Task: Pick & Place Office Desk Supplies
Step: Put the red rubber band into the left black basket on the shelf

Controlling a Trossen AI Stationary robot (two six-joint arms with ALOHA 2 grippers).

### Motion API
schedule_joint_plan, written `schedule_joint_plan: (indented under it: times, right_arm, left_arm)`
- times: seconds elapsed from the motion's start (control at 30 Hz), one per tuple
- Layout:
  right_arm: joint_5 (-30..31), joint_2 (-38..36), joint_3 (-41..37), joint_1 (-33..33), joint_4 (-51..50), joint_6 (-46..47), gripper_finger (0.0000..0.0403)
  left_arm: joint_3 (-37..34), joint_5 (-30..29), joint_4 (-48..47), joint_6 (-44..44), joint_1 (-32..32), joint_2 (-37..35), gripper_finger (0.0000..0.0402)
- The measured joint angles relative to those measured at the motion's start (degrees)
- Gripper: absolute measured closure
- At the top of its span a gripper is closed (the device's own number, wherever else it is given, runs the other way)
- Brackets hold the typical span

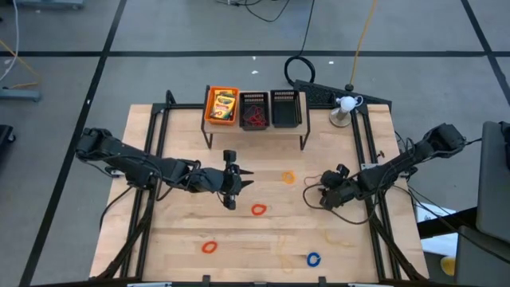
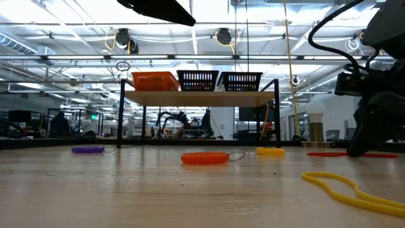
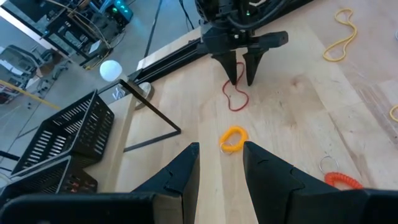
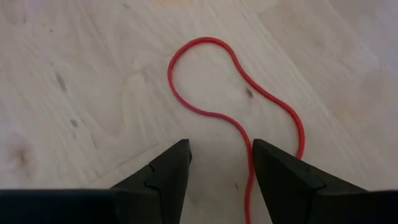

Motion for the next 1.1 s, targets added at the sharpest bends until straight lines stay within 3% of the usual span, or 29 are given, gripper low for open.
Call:
schedule_joint_plan:
  times: [0.23,0.47,0.67,1.1]
  right_arm:
    - [-0.5,-0.3,-0.7,0.0,0.0,3.5,0.0245]
    - [-1.4,-0.3,-0.8,-0.1,0.7,3.8,0.0389]
    - [2.2,-0.5,2.0,0.0,0.8,4.0,0.0401]
    - [13.9,-2.5,19.4,0.0,0.5,-16.4,0.0403]
  left_arm:
    - [0.0,0.0,0.0,0.0,0.0,0.0,0.0284]
    - [0.0,0.0,0.0,-0.2,0.0,0.0,0.0284]
    - [0.0,-0.1,0.0,-0.2,0.0,0.0,0.0284]
    - [0.0,-0.8,-0.1,-0.1,0.2,0.0,0.0284]
